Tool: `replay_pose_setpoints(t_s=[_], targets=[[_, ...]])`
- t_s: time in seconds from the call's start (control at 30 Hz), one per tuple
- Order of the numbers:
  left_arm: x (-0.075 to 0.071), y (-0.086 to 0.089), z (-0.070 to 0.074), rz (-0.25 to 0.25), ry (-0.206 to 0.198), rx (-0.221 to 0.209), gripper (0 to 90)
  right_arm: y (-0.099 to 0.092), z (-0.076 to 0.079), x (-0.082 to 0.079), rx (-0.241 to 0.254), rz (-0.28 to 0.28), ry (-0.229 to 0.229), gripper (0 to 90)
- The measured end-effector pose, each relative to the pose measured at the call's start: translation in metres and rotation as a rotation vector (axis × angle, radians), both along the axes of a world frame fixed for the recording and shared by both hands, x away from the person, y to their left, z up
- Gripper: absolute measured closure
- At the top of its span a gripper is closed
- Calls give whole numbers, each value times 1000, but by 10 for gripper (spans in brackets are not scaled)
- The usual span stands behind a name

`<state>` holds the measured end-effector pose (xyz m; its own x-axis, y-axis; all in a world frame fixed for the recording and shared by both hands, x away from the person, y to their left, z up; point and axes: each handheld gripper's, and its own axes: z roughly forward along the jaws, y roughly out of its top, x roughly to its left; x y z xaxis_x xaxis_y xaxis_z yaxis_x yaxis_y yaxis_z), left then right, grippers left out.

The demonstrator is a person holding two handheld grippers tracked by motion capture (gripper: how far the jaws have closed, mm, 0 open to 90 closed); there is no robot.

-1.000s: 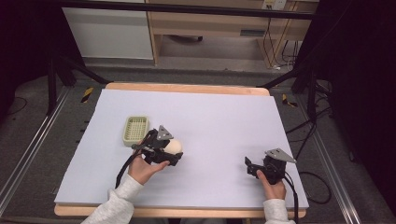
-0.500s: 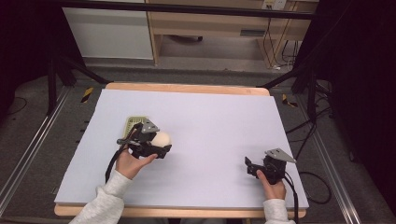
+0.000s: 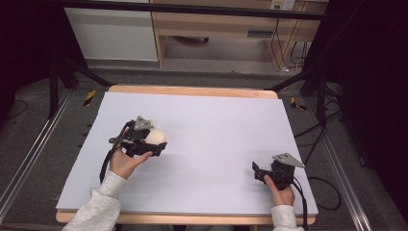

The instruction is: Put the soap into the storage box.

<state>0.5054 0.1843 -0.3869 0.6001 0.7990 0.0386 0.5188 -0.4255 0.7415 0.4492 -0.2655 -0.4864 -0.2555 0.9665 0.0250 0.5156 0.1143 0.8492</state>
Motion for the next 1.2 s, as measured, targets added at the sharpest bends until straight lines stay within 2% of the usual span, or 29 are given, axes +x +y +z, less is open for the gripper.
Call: replay_pose_setpoints(t_s=[0.1, 0.57, 0.83, 1.2], targets=[[4, 4, 0, 5, 6, 10, 224, 0, 0, 0, -1, 1, 1, 44], [26, 23, 4, 70, 9, -2, 224, 0, 0, 0, 6, 0, 4, 44], [34, 33, 4, 106, 11, -11, 224, 0, 0, 0, 6, 0, 5, 44], [42, 41, -2, 132, 27, 3, 224, 0, 0, 0, 0, 2, 0, 44]])
